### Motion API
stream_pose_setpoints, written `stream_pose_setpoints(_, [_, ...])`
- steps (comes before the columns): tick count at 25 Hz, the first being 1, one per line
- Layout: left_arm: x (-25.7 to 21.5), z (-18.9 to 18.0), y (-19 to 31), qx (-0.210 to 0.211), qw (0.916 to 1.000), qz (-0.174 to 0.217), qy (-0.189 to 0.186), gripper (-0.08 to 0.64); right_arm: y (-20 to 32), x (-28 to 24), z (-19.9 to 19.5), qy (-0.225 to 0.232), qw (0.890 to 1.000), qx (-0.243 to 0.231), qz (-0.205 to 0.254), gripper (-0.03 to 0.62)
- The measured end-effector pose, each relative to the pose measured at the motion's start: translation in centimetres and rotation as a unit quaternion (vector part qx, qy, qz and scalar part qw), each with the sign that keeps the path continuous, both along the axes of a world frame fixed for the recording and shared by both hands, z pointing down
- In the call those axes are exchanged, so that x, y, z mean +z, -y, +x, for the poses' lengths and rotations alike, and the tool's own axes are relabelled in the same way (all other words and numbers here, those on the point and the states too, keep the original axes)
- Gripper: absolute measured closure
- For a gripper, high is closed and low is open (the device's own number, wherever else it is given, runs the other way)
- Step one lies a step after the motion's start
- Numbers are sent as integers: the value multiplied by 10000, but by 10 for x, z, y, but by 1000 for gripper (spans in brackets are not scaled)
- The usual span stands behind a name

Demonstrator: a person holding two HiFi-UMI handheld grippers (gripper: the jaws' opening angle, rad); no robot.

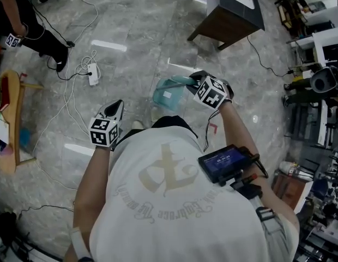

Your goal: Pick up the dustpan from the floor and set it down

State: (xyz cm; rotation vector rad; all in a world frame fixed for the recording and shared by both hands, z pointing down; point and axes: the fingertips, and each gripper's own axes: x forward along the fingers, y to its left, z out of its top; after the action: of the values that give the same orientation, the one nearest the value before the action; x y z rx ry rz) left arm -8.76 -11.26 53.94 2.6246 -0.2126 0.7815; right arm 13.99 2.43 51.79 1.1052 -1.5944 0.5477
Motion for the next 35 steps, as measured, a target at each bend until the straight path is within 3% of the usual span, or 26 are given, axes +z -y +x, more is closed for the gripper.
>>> stream_pose_setpoints(6, [3, -15, 13, -519, 9985, -17, 161, 548, 34, 19, 5, 104, 9988, -484, -61, 466])
stream_pose_setpoints(10, [10, -6, 14, -826, 9962, -135, 240, 548, 48, 34, 24, 106, 9972, -725, -145, 466])
stream_pose_setpoints(13, [9, -20, 7, -1035, 9942, -109, 288, 548, 54, 45, 11, 76, 9952, -973, -97, 466])
stream_pose_setpoints(25, [12, -44, 8, -1944, 9790, -178, 589, 548, 85, 119, 5, 60, 9764, -2037, -718, 466])
stream_pose_setpoints(30, [13, -60, 14, -2318, 9699, -195, 715, 548, 93, 148, 2, -175, 9561, -2782, -903, 466])
stream_pose_setpoints(35, [13, -64, 12, -2574, 9624, -248, 827, 548, 100, 167, -6, -383, 9168, -3841, -1022, 466])
